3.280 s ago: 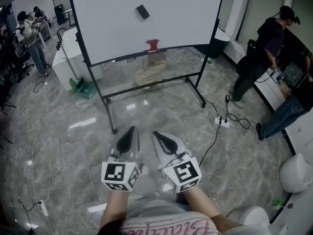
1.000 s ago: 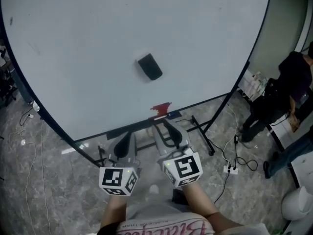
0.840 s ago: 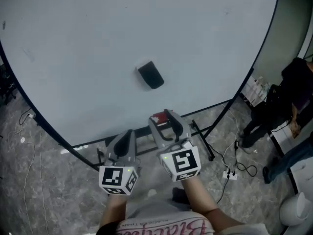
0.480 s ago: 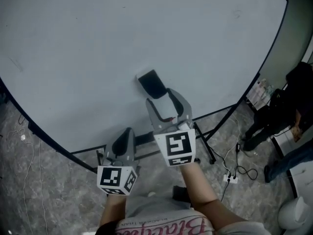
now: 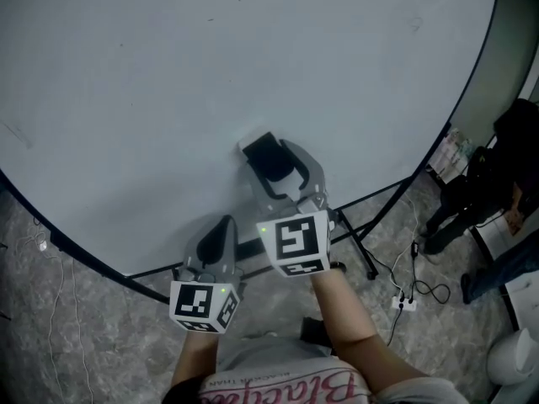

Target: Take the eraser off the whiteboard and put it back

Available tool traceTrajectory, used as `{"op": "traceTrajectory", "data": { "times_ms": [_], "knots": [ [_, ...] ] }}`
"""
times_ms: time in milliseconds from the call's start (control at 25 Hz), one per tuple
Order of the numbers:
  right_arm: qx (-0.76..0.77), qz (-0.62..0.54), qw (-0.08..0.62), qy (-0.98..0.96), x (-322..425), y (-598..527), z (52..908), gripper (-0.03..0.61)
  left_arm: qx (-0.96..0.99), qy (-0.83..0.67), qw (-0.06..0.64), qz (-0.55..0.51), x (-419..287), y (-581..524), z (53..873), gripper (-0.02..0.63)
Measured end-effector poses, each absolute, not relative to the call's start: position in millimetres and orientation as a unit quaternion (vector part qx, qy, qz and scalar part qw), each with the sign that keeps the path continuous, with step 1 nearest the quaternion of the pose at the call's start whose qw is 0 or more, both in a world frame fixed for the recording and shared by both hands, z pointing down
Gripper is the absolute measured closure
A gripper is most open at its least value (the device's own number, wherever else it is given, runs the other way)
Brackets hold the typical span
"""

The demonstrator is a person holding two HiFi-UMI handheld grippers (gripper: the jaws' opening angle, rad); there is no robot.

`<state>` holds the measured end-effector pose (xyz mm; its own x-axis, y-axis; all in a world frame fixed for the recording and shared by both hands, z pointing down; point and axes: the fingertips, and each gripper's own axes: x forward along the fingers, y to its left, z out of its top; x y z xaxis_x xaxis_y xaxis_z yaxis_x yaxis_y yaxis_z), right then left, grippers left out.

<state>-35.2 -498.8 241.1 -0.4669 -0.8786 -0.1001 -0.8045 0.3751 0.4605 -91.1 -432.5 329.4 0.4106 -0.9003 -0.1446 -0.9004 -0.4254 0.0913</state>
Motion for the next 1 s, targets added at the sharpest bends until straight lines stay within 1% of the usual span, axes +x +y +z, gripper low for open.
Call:
{"op": "traceTrajectory", "data": {
  "times_ms": [240, 680, 760, 1000],
  "knots": [
    [0.517, -0.227, 0.077, -0.822, -34.6, -497.5, 240.1, 0.347, -0.845, 0.529, -0.003, 0.082, -92.7, -436.5, 329.8, 0.614],
    [0.52, -0.184, 0.06, -0.832, -26.8, -469.1, 262.7, 0.348, -0.855, 0.512, -0.008, 0.077, -85.7, -427.6, 337.0, 0.614],
    [0.517, -0.172, 0.048, -0.837, -23.6, -461.0, 269.5, 0.348, -0.857, 0.51, -0.007, 0.078, -84.4, -425.8, 337.6, 0.614],
    [0.504, -0.135, -0.016, -0.853, -12.2, -437.4, 285.5, 0.348, -0.858, 0.506, 0.0, 0.088, -83.2, -423.2, 332.6, 0.614]
  ]
}}
